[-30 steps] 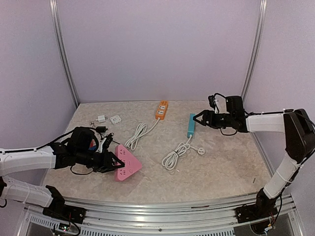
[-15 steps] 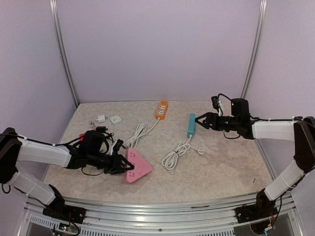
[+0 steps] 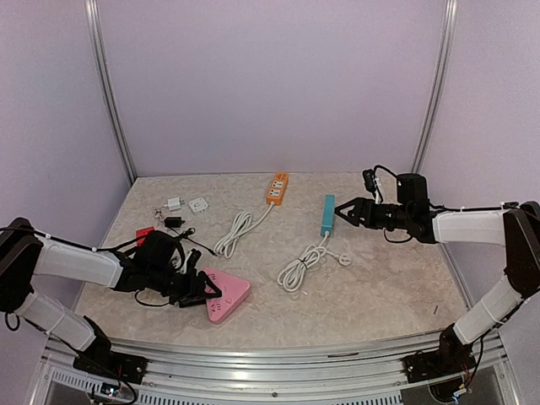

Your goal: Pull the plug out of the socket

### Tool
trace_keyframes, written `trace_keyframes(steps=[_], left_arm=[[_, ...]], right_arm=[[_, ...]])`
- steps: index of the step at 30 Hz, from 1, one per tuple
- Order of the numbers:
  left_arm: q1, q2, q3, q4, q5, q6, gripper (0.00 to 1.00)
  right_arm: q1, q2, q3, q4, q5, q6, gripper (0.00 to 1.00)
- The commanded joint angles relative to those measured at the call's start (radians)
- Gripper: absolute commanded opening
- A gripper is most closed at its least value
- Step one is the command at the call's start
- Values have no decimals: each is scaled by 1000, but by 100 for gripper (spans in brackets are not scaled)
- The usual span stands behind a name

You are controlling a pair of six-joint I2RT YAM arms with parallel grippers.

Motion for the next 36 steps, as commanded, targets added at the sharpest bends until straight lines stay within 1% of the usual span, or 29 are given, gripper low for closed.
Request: trace_keyframes(steps=[1, 3, 4, 6, 7, 8, 9, 10, 11, 13, 14, 15, 18, 23, 27, 31, 36], left_arm=[[13, -32, -11, -56, -43, 9, 59], [14, -38, -2, -61, -56, 13, 62], [13, -43, 8, -95, -65, 20, 64], [5, -62, 37, -143, -93, 38, 71], [-6, -74, 69, -187, -112, 51, 79], [-19, -89, 100, -221, -137, 68, 82], [-35, -99, 130, -254, -161, 84, 90], [-52, -111, 162, -279, -178, 98, 96], [-59, -121, 192, -304, -186, 114, 98], [-61, -138, 265, -358, -209, 148, 99], [-61, -143, 299, -386, -225, 166, 99], [-57, -151, 337, -409, -237, 187, 99], [-27, -158, 428, -446, -248, 242, 99], [60, -144, 496, -450, -204, 265, 99], [61, -142, 489, -422, -228, 289, 99], [52, -108, 470, -411, -254, 298, 99], [30, -64, 444, -355, -254, 300, 99]], right_arm=[[7, 0, -18, 33, -12, 5, 76], [7, 0, -22, 35, -15, 7, 76], [8, -1, -21, 34, -16, 7, 76], [7, -9, -24, 30, -15, 5, 76], [7, -14, -24, 24, -14, 1, 76], [8, -19, -25, 17, -14, -2, 76], [11, -27, -24, 9, -13, -7, 77], [13, -38, -22, -2, -12, -13, 77], [18, -49, -18, -18, -10, -24, 77], [36, -73, -3, -62, 5, -55, 80], [45, -87, 3, -87, 15, -72, 92], [56, -101, 8, -106, 23, -87, 99], [93, -147, 24, -170, 57, -131, 100], [169, -226, 43, -269, 154, -194, 100], [238, -301, -2, -300, 230, -220, 100], [283, -381, -99, -281, 273, -220, 100], [317, -460, -208, -234, 330, -190, 100]])
